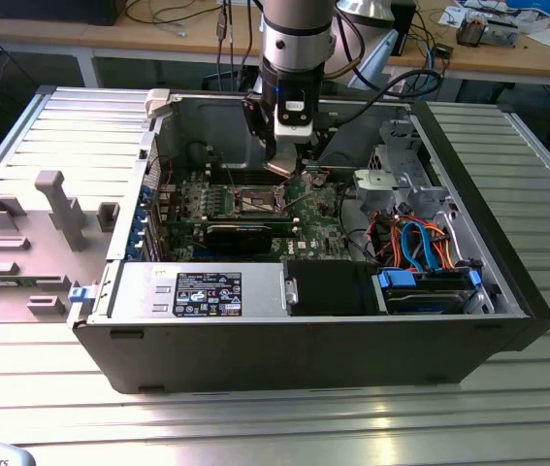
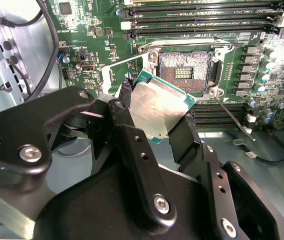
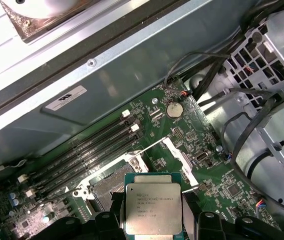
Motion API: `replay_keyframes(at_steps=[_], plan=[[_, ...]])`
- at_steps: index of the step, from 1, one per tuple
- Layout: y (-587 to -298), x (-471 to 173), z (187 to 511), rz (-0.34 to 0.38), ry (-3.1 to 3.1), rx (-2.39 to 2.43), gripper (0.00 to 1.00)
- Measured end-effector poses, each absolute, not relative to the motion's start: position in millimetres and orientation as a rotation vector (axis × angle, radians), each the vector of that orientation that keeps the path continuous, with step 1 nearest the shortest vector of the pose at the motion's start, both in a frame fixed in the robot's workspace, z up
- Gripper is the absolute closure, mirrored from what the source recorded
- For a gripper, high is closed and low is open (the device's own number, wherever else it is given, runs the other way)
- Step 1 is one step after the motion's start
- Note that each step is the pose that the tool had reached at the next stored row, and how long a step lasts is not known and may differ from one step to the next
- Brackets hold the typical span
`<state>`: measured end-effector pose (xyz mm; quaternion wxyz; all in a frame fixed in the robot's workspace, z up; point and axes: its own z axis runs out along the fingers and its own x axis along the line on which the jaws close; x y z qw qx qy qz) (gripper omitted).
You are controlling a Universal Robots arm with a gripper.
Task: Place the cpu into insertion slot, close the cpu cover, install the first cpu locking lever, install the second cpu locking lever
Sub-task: 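Place the cpu into insertion slot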
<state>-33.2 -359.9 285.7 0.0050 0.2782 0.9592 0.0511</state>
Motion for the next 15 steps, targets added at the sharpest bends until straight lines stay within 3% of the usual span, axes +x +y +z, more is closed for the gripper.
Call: replay_keyframes(at_steps=[15], plan=[[-359.9, -33.3, 285.3, 0.16, 2.99, 0.913, 0.46]])
